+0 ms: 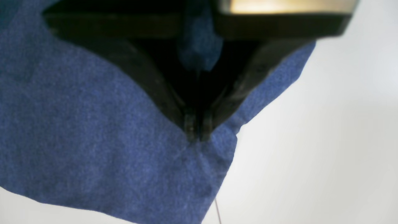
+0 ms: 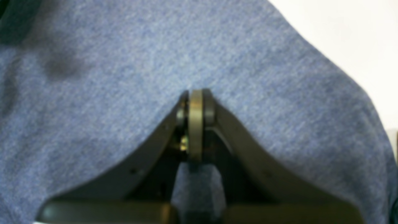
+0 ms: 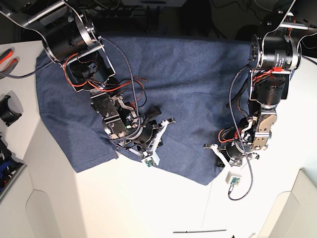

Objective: Layout the t-shirt on the table in an organized manner, then fold the t-shirt properly
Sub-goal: 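Fold the left gripper's held corner inward toward the right gripper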

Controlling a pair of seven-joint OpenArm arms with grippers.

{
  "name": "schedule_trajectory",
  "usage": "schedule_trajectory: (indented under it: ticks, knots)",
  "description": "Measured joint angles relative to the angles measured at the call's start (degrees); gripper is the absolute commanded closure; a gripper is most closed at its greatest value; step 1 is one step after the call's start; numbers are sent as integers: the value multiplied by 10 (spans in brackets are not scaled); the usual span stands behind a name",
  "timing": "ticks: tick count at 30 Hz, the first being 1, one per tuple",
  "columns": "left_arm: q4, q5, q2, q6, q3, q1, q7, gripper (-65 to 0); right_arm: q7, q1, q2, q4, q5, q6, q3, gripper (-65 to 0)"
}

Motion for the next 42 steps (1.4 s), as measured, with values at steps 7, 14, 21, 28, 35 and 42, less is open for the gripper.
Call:
schedule_trajectory:
  ticks: [7,14,21,28,35,42]
  knots:
    - [0,-6,10,-120,0,9,-34,0,0,0,0,0,0,0,0,0]
    - [0,-5,20,-215,1,10,-38,0,0,0,0,0,0,0,0,0]
    - [0,-5,19,-213,1,10,49,-108,0,0,0,0,0,0,0,0]
    - [2,-17,19,-213,1,16,80,-153,0,0,0,0,0,0,0,0]
    - [10,-83,7,-219,52,30,168,-153,0,0,0,0,0,0,0,0]
    - [15,-128,-10,-221,90,39,130,-153,0,0,0,0,0,0,0,0]
